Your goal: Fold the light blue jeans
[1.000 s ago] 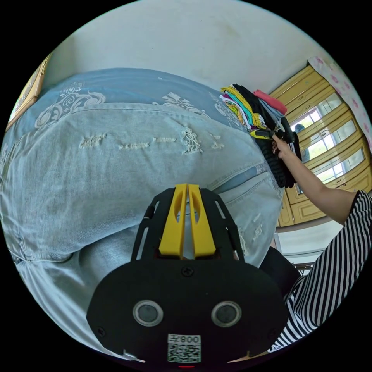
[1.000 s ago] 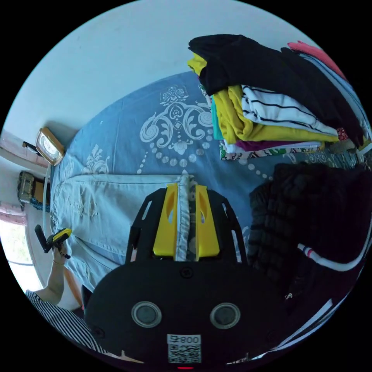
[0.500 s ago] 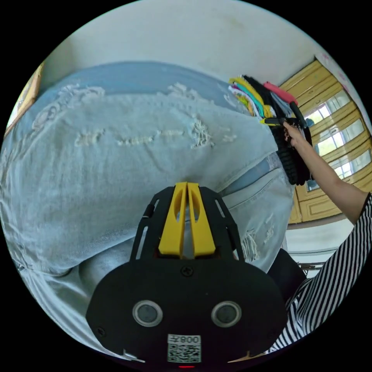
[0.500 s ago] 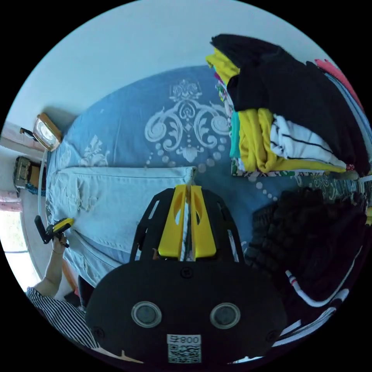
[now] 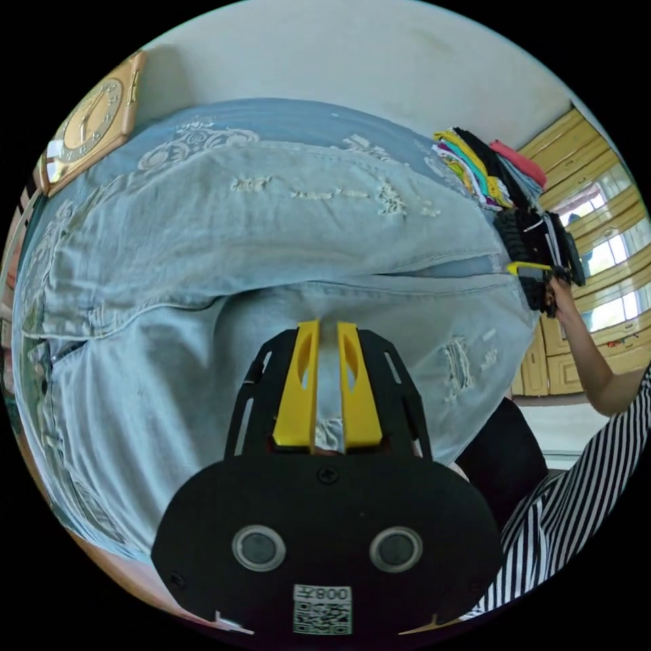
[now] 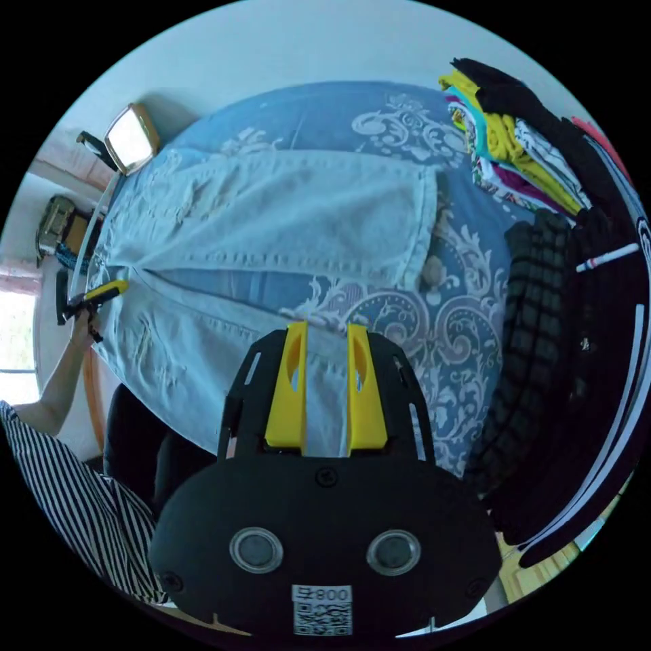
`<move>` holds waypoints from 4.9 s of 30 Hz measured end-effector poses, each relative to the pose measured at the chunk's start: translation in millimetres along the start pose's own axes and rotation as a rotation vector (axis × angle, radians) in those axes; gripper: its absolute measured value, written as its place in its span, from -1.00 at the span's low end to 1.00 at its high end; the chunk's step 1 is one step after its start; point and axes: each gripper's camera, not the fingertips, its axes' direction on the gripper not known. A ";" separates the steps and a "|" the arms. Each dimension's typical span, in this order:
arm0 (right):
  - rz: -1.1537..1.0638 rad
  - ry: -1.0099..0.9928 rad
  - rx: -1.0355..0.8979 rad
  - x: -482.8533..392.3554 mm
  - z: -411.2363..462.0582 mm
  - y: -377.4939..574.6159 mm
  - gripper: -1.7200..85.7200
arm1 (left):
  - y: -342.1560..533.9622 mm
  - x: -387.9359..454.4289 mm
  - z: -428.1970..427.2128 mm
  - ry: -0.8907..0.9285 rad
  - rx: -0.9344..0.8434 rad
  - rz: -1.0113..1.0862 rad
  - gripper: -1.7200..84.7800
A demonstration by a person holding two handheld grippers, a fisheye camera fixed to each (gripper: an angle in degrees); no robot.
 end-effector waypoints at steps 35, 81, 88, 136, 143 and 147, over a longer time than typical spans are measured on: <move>-0.716 -0.445 0.050 -516.4 228.6 -195.2 -0.88 | 142.0 -276.1 -166.8 -0.332 0.190 -0.507 -0.96; -1.053 -0.310 0.172 -940.0 469.4 -389.0 -0.93 | 309.6 -336.3 -207.6 -0.372 0.626 -0.413 -0.96; -0.994 -0.420 0.085 -934.7 468.6 -407.8 -0.85 | 324.5 -389.9 -176.8 -0.256 0.386 -0.502 -0.95; -0.808 -0.352 0.361 -709.6 304.4 -328.6 -0.80 | 720.4 -430.3 -141.4 0.118 0.750 -0.927 -0.84; -0.943 -0.346 0.123 -654.9 318.4 -227.4 -0.93 | 718.9 -433.7 -141.5 0.061 0.672 -0.900 -0.84; -0.857 -0.432 0.065 -605.4 296.3 -216.0 -0.95 | 718.5 -435.1 -142.3 0.087 0.683 -0.898 -0.82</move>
